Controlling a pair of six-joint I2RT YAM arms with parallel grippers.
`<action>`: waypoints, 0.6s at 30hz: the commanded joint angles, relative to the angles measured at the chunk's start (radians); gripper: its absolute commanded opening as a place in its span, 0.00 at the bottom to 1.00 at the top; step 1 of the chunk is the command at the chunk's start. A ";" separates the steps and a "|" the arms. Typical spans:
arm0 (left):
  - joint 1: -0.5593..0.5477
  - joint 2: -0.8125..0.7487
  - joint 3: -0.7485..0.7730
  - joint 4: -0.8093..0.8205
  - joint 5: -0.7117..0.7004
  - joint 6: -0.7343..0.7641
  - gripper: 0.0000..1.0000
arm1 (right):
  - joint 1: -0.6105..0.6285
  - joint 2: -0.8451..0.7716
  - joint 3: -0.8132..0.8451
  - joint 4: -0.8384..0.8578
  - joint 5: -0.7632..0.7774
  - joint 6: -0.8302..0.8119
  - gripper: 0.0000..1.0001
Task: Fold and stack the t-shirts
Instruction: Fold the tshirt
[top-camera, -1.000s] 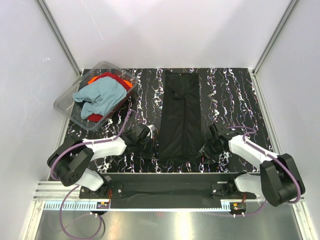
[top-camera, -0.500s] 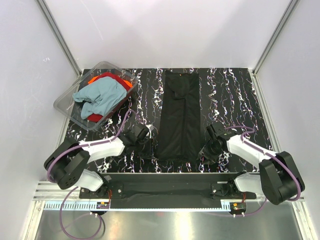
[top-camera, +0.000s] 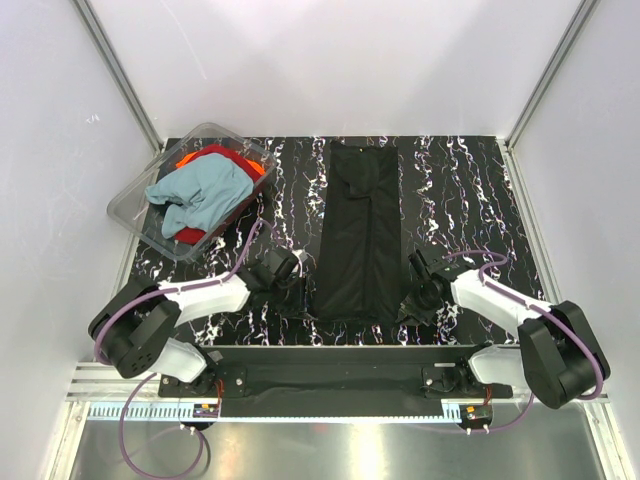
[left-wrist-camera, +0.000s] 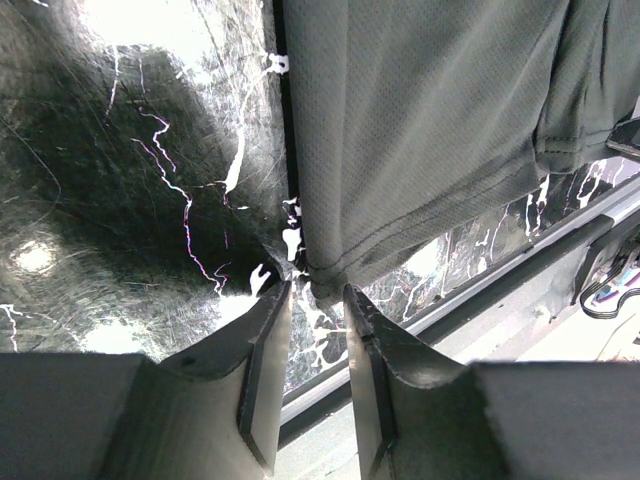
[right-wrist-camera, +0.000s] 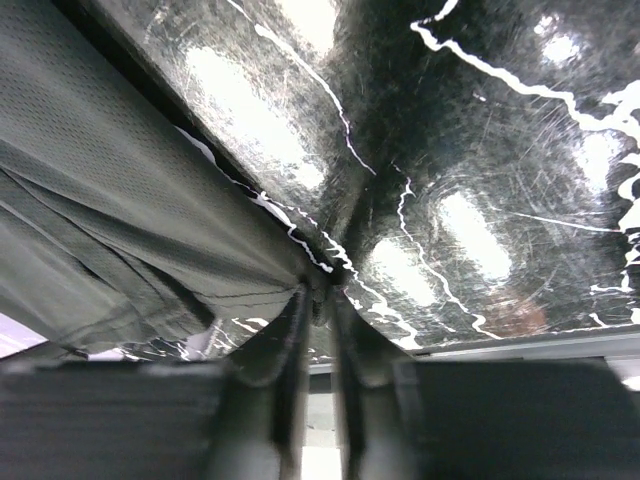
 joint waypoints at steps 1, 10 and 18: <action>-0.003 0.011 0.016 0.050 0.008 0.016 0.32 | 0.015 0.008 0.029 -0.007 0.031 0.022 0.15; -0.005 0.041 0.039 0.120 0.074 -0.005 0.00 | 0.019 -0.082 0.040 0.019 0.047 -0.022 0.00; 0.008 0.064 0.204 -0.053 -0.004 0.033 0.00 | 0.019 -0.030 0.179 -0.047 0.122 -0.163 0.00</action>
